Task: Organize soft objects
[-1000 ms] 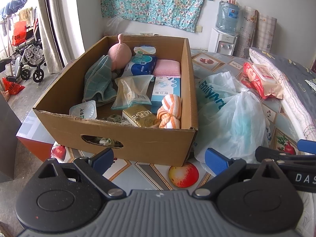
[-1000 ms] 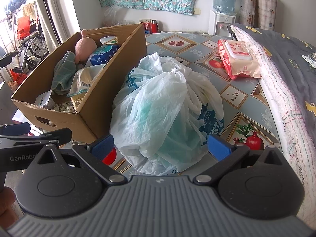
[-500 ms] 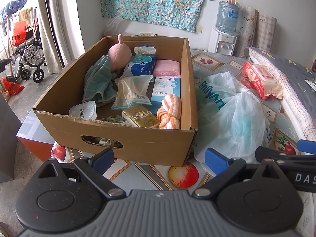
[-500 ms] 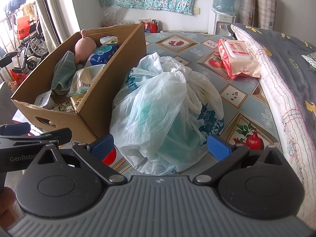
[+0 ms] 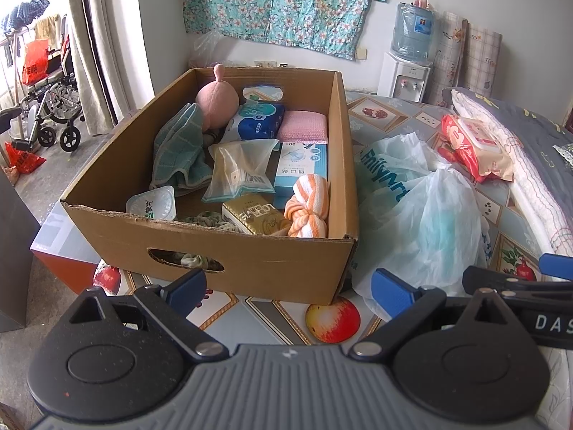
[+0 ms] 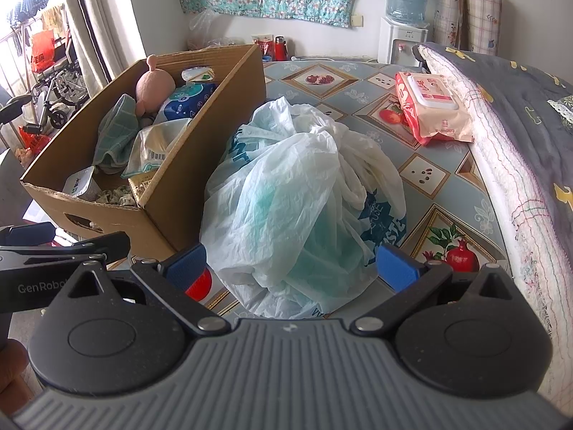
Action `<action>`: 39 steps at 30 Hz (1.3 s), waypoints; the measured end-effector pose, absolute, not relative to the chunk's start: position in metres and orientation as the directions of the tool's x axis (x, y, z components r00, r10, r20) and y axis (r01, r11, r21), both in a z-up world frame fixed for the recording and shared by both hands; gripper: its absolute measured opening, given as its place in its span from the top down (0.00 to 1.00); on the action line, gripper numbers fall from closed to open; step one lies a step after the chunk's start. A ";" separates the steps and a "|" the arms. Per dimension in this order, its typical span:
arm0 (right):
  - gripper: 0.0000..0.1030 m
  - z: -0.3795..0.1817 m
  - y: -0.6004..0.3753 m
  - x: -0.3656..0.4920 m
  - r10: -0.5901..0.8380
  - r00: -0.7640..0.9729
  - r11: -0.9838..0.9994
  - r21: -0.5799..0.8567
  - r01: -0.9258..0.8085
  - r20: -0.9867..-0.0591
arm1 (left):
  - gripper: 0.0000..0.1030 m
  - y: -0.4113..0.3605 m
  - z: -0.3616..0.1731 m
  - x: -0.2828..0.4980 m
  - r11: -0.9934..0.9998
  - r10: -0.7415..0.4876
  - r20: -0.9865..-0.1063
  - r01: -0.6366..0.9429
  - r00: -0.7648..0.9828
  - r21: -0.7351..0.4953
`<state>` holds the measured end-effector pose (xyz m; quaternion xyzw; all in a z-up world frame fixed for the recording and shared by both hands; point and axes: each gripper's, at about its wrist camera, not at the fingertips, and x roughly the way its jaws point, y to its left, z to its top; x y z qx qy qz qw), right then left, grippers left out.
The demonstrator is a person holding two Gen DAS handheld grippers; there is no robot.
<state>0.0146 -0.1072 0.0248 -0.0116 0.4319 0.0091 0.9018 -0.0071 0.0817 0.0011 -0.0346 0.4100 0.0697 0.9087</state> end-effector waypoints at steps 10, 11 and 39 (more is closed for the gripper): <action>0.01 0.024 -0.107 0.015 0.007 0.626 1.000 -0.012 -0.026 -0.780 | 0.04 0.082 0.001 -0.007 0.988 0.100 -0.751 -0.156 0.653 -0.004; 0.01 0.024 -0.107 0.015 0.007 0.625 1.000 -0.012 -0.026 -0.780 | 0.04 0.082 0.001 -0.007 0.988 0.100 -0.751 -0.156 0.653 -0.005; 0.01 0.022 -0.105 0.015 0.009 0.621 1.000 -0.008 -0.024 -0.783 | 0.04 0.083 0.001 -0.007 0.988 0.101 -0.752 -0.157 0.652 -0.004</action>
